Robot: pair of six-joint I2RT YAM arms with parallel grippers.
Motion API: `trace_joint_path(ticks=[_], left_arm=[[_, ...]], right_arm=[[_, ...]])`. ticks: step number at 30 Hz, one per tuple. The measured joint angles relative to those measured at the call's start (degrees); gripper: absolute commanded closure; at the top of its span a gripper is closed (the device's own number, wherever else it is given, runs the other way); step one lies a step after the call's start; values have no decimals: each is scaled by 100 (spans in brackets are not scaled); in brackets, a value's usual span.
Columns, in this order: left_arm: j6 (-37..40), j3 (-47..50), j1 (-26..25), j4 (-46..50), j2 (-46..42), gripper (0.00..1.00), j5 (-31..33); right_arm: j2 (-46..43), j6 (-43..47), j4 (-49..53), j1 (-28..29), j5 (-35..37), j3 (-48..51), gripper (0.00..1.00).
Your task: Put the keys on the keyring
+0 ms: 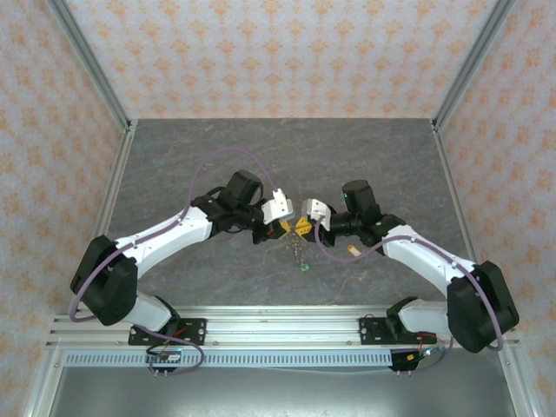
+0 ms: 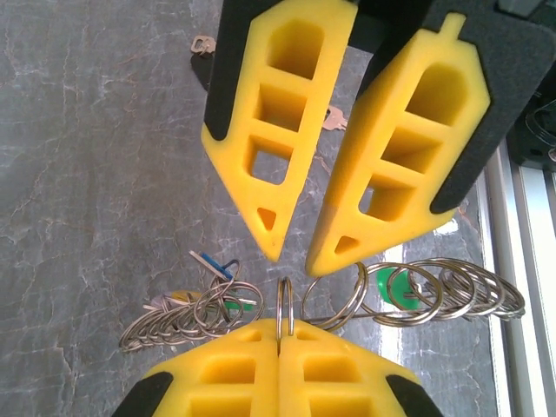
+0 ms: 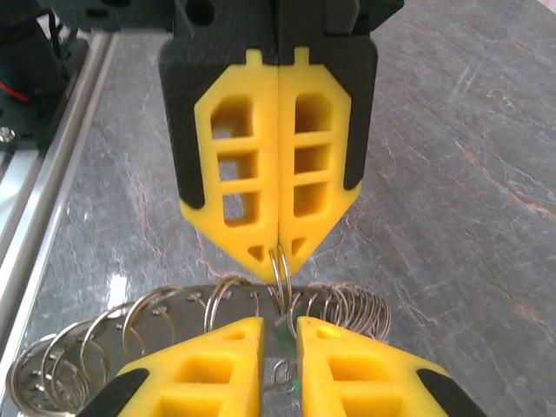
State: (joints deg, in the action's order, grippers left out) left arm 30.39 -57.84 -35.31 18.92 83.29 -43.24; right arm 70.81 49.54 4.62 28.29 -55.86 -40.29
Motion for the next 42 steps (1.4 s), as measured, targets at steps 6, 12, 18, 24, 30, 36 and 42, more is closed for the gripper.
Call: trace_joint_path(ticks=[6,12,18,24,30,36,42], left_arm=[[129,-138,-33,323,-181,100,90],[168,-149,-59,472,-216,100,140],[232,-149,-76,496,-216,100,177],[249,-149,-76,496,-216,100,177],[247,-149,-76,566,-216,100,177],[247,-149,-76,610,-216,100,199],[247,-146,-76,623,-216,100,201]], right_arm=[[-170,282,378,160,297,-76,80],[-170,256,238,197,297,-81,80],[-166,192,-160,197,385,-81,80],[-52,168,-260,249,284,-81,80],[39,146,-306,271,160,-81,80],[114,107,-341,269,79,-83,77],[114,109,-337,269,74,-87,73]])
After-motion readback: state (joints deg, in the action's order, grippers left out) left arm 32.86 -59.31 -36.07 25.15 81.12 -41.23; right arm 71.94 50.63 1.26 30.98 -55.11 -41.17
